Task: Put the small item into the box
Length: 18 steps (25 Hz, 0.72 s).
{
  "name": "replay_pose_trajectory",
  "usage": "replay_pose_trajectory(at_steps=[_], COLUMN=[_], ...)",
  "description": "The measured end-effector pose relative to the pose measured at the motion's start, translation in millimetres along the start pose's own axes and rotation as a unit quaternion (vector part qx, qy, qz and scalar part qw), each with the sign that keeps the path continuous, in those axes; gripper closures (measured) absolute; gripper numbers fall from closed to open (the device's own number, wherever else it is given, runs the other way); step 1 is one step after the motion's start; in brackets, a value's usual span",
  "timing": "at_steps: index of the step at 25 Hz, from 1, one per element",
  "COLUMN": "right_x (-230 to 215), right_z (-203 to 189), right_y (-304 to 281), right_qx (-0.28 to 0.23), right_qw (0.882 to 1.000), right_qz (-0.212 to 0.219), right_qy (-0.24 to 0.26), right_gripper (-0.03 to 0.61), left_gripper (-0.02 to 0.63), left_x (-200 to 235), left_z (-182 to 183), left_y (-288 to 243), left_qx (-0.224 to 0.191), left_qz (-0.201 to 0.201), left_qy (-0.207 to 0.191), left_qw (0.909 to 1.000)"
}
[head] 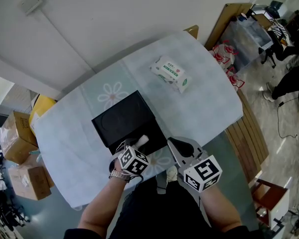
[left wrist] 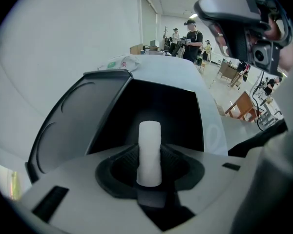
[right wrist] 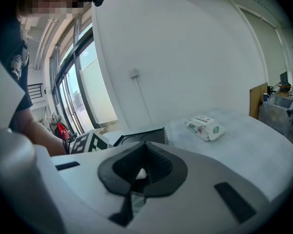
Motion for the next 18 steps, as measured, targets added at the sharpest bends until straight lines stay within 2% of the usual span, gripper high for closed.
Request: replay_pose_trajectory(at_steps=[4,11,18], right_x=[-2.6,-6.0,-6.2], right_z=[-0.5,-0.1,1.5], right_y=[1.1,7.2,18.0], right_qx=[-0.002,-0.004,-0.010], right_qw=[1.000,1.000,1.000], right_qz=[0.002,0.005,0.019], right_qy=[-0.001,0.000,0.009], right_gripper=[0.569,0.569,0.569], left_gripper=[0.469,0.416,0.410], left_x=[-0.4,-1.0,-2.3], left_z=[1.3,3.4,11.3], left_y=[-3.0,0.3,26.9], left_qx=[0.002,-0.013,-0.071], left_qz=[0.000,0.006,0.035], left_qy=[-0.002,0.007,0.038], left_qw=[1.0000,0.9999,0.9961])
Point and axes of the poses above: the fingertips, and each gripper's own axes: y backward along the fingers, x to its left, z out of its top, the point moved 4 cm from there along y, backward along the fingers, and after that the axes turned 12 degrees about -z, right-handed, at the moved point
